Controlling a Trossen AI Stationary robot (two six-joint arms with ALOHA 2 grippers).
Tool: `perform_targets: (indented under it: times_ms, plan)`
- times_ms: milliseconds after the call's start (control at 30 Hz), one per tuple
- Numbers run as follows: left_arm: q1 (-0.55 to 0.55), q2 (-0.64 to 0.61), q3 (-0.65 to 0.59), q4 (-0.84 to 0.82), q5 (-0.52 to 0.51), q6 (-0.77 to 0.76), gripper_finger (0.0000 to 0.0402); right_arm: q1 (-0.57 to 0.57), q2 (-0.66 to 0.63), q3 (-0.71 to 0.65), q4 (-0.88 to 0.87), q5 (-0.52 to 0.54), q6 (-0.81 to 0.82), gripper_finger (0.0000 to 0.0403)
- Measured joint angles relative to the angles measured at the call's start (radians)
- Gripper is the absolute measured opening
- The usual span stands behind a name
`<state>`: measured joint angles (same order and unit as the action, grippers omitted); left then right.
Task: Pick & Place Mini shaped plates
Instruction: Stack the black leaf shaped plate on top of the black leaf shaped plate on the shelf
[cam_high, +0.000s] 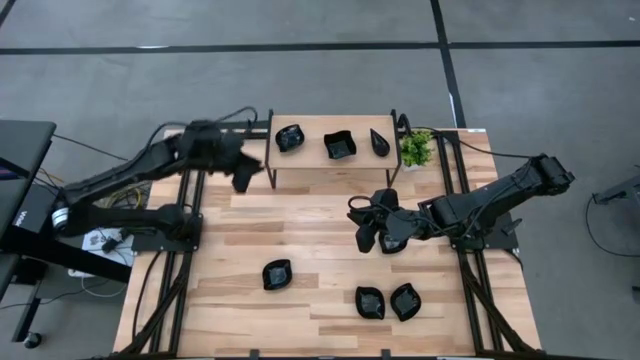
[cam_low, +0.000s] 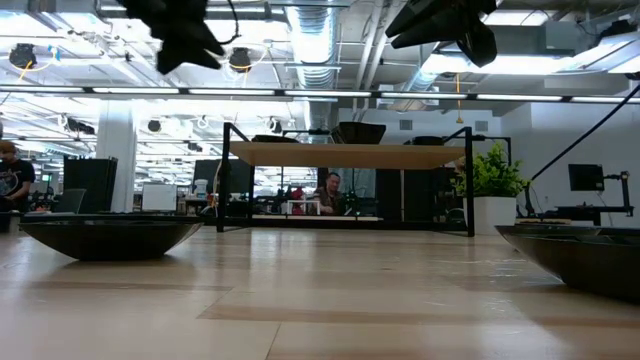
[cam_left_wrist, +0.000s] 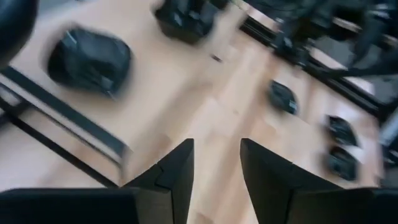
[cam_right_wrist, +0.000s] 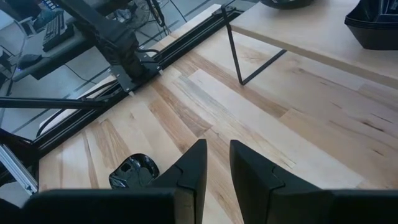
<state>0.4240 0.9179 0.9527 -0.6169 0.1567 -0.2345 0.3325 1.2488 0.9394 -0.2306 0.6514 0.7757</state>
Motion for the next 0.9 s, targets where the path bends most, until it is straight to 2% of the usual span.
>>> perform_targets:
  times_ms: [200, 300, 400, 500, 633, 900]
  plan:
    - [-0.176, -0.153, -0.181, 0.002, -0.004, -0.174, 0.0131, 0.000, 0.000, 0.000, 0.000, -0.022, 0.001, 0.0065]
    - [-0.280, -0.183, -0.266, 0.024, -0.021, -0.282, 0.0131, 0.000, 0.000, 0.000, 0.000, -0.047, 0.002, 0.0065]
    - [-0.404, -0.183, -0.351, 0.116, -0.082, -0.373, 0.0131, 0.000, 0.000, 0.000, 0.000, -0.056, -0.001, 0.0065]
    - [-0.523, -0.155, -0.435, 0.262, -0.129, -0.416, 0.0131, 0.000, 0.000, 0.000, 0.000, -0.075, -0.024, 0.0065]
    - [-0.670, -0.082, -0.513, 0.422, -0.130, -0.422, 0.0131, 0.003, 0.000, 0.000, -0.010, -0.101, -0.030, 0.0065]
    - [-0.871, 0.104, -0.559, 0.458, -0.242, -0.408, 0.0131, 0.038, 0.000, 0.000, -0.029, -0.105, -0.051, 0.0065]
